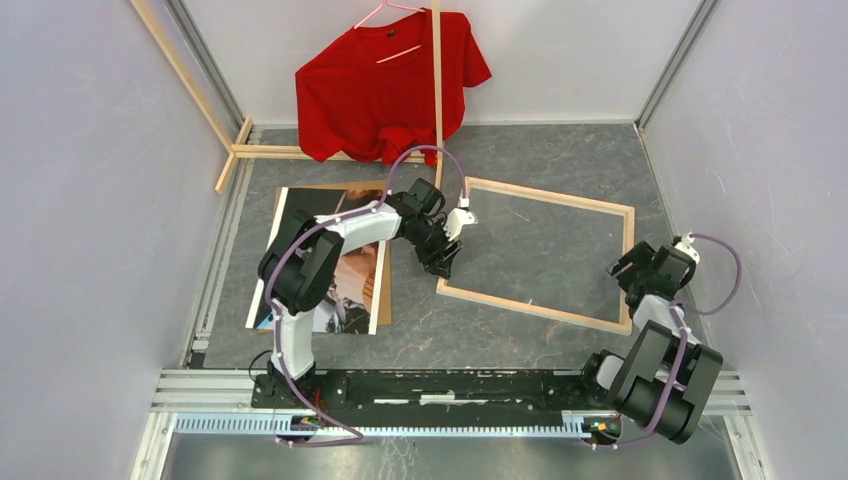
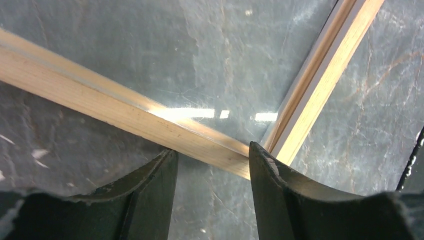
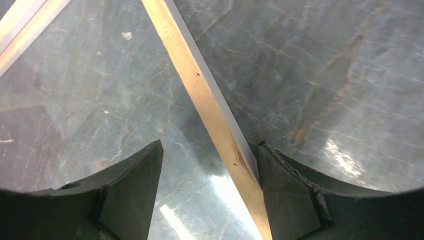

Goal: Put the photo into the frame

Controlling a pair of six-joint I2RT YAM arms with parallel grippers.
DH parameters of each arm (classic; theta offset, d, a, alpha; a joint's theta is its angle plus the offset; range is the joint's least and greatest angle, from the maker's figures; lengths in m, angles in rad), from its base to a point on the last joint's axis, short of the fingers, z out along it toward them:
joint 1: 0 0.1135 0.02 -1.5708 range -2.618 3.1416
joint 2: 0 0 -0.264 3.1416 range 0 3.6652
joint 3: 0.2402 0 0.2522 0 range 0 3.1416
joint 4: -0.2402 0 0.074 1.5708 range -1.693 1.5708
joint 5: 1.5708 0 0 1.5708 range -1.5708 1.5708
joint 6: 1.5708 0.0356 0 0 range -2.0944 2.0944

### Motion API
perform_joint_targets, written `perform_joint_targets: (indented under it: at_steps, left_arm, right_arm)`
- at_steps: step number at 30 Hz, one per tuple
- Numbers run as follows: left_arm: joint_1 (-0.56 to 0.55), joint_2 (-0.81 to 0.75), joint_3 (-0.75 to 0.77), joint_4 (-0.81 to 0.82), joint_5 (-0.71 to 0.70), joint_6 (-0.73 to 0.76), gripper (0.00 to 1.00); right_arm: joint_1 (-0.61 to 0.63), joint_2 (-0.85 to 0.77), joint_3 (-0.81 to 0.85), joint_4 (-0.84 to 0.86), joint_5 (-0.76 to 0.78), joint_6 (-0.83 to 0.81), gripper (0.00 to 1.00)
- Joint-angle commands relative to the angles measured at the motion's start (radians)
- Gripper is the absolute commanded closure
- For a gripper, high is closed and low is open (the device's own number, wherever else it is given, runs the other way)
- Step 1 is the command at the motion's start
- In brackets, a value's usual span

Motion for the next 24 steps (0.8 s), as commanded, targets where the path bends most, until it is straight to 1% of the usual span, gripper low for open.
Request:
perform_joint_targets:
  at_steps: [1,5,9,13,16,18,19,22,24]
  left_arm:
    - [-0.016,-0.003,-0.157,-0.163,-0.042,0.069,0.43]
    - [-0.004,-0.076,-0.247,-0.163,-0.073,0.086,0.47]
    - [0.0,-0.122,-0.315,-0.168,-0.066,0.119,0.48]
    - [-0.003,-0.138,-0.316,-0.191,-0.018,0.136,0.48]
    - [-0.01,-0.146,-0.299,-0.199,-0.002,0.148,0.47]
    - [-0.009,-0.141,-0.267,-0.223,-0.006,0.161,0.43]
    - [-0.008,-0.14,-0.249,-0.231,-0.016,0.169,0.38]
    - [0.034,-0.146,-0.176,-0.28,-0.011,0.205,0.19]
    - [0.089,-0.144,-0.11,-0.317,0.018,0.234,0.11]
  right_arm:
    - [0.059,0.062,-0.052,-0.099,-0.163,0.022,0.26]
    - [0.088,0.022,-0.096,-0.122,-0.186,0.018,0.27]
    - [0.097,-0.018,-0.102,-0.15,-0.172,0.003,0.27]
    - [0.098,0.0,-0.067,-0.172,-0.143,-0.017,0.26]
    - [0.099,0.022,-0.022,-0.181,-0.085,-0.036,0.25]
    - [0.098,0.045,0.011,-0.178,-0.055,-0.038,0.25]
    - [0.098,0.056,0.032,-0.178,-0.055,-0.04,0.25]
    - [0.098,0.103,0.085,-0.166,-0.076,-0.033,0.25]
    - [0.098,0.152,0.114,-0.148,-0.108,-0.025,0.25]
